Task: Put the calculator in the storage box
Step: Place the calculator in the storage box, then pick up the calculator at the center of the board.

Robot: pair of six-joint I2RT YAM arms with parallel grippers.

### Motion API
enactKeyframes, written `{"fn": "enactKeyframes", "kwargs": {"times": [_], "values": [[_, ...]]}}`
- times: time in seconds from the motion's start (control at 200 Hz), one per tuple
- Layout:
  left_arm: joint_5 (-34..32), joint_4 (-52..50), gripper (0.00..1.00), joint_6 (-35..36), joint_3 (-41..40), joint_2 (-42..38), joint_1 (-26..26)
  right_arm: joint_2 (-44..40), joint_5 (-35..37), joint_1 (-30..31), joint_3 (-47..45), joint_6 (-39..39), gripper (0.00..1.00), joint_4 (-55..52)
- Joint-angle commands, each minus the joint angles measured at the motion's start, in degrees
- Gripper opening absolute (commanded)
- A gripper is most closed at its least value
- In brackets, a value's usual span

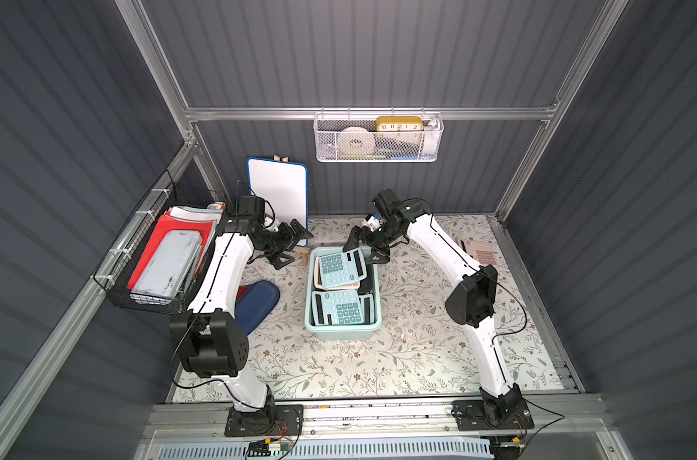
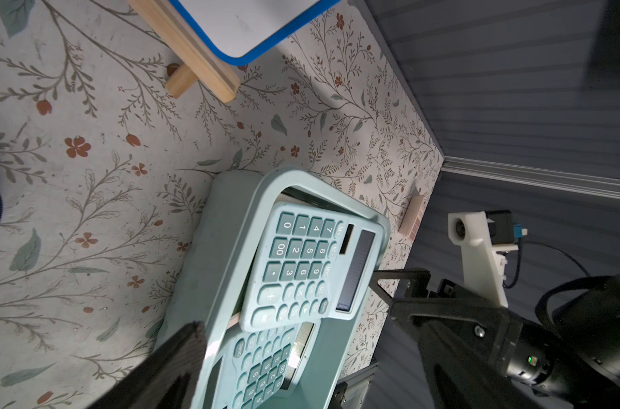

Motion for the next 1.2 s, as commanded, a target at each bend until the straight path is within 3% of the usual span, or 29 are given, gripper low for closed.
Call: {"fn": "enactKeyframes", "kwargs": {"times": [0.0,0.27,0.42,0.825,1.061,1.196], "values": [[-0.51,0.90,0.99,-1.43,1.64,0.63,0.12,-4.27,0.20,-1.55,-0.43,-1.47,0.99,0.04],[-3.89,0.86,0.99,-1.17,2.89,0.70,-1.31,-9.68,-0.64,-5.99,-8.95,-0.72,0.99,3.82],[-7.22,0.83,0.99,-0.92,4.03,1.41,-4.65,-13.54,3.84,-8.97,-15.04,-0.17,0.99,5.04],[-9.95,-2.73,0.99,3.36,16.47,10.64,-12.38,-26.16,14.20,-23.35,-41.92,13.87,0.99,22.39],[-8.58,-2.88,0.99,4.99,18.23,13.09,-13.11,-30.12,14.19,-29.94,-59.92,33.52,0.99,45.60],[-8.42,-2.96,0.99,5.60,18.66,13.55,-13.10,-30.91,19.27,-30.39,-66.27,41.92,0.99,54.78]]}}
